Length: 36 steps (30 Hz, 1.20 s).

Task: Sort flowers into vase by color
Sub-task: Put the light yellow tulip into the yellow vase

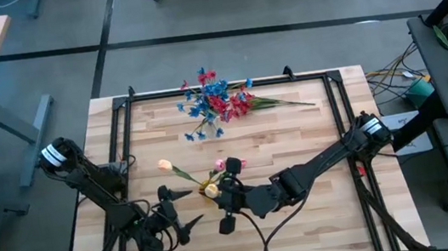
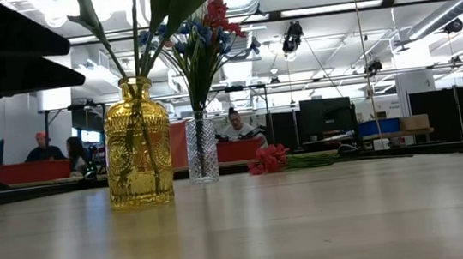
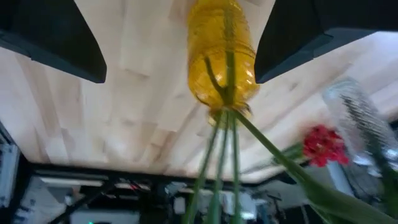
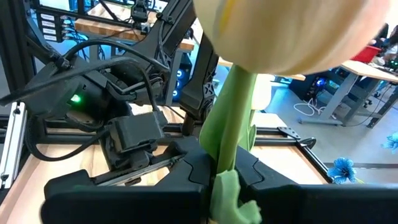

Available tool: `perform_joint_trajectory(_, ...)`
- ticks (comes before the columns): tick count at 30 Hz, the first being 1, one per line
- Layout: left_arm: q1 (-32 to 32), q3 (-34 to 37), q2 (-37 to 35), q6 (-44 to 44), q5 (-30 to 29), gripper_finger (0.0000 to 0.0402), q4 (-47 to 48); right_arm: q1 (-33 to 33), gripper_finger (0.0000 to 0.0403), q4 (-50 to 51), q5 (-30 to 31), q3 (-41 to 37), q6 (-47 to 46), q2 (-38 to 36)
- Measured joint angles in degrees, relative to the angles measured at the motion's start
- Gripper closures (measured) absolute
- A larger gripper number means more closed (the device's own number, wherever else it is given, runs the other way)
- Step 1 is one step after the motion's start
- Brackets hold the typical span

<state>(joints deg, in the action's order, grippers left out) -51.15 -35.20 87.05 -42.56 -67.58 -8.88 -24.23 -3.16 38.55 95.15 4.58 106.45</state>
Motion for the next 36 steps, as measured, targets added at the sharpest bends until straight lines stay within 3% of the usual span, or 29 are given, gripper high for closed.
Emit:
perform_joint_trajectory(16, 1.24, 4.94, 0.00, -2.99, -0.88, 0.0015, -0.18, 0.28, 0.0390, 1.39, 0.02, 0.00, -0.06, 0.00)
perform_joint_trajectory(26, 1.58, 11.52, 0.00, -2.61, -2.07, 0.0016, -12.31, 0.42, 0.0390, 1.29, 0.02, 0.00, -0.09, 0.00)
perform_joint_trajectory(36, 1.94, 10.81, 0.00, 4.04, -1.67, 0.0016, -15.88, 1.40, 0.0390, 1.33, 0.02, 0.00, -0.72, 0.00)
